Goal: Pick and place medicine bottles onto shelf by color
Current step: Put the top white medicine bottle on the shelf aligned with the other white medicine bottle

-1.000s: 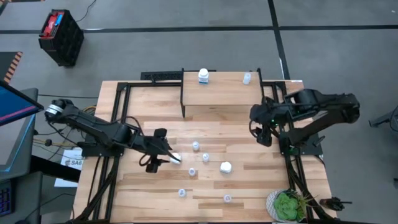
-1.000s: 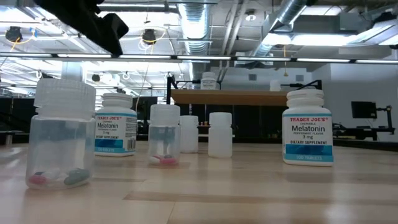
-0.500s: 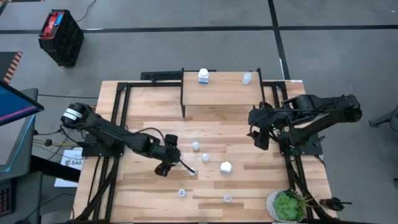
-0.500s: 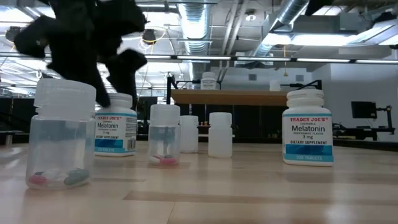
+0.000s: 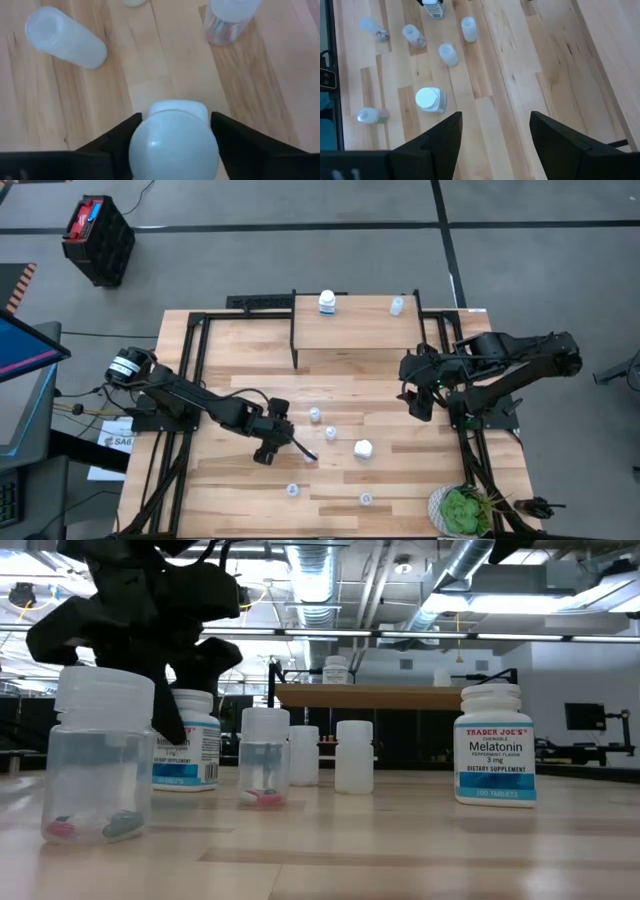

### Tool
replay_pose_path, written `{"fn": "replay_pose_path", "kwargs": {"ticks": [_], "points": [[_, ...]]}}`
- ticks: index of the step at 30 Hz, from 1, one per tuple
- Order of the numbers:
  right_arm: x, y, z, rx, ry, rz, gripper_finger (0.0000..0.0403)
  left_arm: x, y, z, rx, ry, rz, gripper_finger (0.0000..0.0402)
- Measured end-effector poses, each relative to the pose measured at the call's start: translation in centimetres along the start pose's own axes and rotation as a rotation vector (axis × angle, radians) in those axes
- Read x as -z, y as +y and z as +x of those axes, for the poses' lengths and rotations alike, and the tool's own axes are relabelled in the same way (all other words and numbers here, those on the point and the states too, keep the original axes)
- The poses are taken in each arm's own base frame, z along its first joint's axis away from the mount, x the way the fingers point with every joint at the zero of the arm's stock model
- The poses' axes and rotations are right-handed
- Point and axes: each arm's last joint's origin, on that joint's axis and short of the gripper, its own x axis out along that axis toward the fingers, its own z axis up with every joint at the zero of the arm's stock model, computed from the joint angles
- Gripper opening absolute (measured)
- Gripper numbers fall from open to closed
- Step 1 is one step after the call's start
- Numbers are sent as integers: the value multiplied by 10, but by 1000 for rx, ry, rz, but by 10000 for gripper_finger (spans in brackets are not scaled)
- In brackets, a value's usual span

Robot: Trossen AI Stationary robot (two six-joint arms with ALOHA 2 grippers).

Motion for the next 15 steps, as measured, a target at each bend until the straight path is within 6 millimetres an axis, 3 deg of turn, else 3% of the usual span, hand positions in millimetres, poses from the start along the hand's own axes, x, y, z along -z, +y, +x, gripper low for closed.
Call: {"fn": "replay_pose_path", "kwargs": {"ticks": [5,9,15], "points": [[0,0,0,1,3,-1,254,-9,12,-6,22,4,21,134],[1,0,0,3,7,-2,254,-28,33,-23,40,23,68,135],[1,0,0,3,10,-2,254,-68,89,-77,0,-38,171,135]]}}
